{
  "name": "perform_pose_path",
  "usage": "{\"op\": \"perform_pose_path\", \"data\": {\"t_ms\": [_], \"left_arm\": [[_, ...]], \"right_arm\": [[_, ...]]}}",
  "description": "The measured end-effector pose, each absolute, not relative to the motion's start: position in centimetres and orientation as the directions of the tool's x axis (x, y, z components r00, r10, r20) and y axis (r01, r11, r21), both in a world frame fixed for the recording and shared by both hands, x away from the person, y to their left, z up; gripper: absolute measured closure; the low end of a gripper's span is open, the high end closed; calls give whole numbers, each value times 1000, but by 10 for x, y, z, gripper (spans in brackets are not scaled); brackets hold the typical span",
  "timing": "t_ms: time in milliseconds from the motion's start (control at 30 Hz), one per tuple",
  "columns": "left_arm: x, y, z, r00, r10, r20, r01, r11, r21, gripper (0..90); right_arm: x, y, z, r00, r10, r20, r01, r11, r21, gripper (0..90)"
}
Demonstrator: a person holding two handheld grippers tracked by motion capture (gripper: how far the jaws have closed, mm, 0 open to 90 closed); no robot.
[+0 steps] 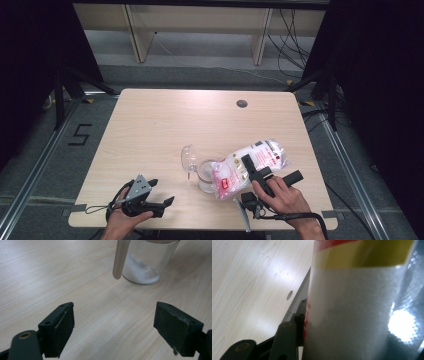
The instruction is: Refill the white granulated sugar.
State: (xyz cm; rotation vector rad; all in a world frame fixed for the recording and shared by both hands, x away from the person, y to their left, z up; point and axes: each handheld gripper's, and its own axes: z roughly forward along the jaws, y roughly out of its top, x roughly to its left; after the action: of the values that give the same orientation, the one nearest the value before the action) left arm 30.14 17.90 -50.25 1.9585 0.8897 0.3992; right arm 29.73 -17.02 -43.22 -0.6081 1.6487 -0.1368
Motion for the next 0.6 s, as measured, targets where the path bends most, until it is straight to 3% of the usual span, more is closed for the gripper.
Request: {"op": "perform_pose_path", "data": {"t_ms": [433,600], "left_arm": [[302,180,-502,693,718,-58,417,-334,845,165],[301,179,-503,683,726,-78,429,-313,848,165]], "right_arm": [[297,-172,-434,-46,-474,-879,-300,846,-440,591],[295,-168,-432,-31,-525,-851,-305,815,-492,591]]}}
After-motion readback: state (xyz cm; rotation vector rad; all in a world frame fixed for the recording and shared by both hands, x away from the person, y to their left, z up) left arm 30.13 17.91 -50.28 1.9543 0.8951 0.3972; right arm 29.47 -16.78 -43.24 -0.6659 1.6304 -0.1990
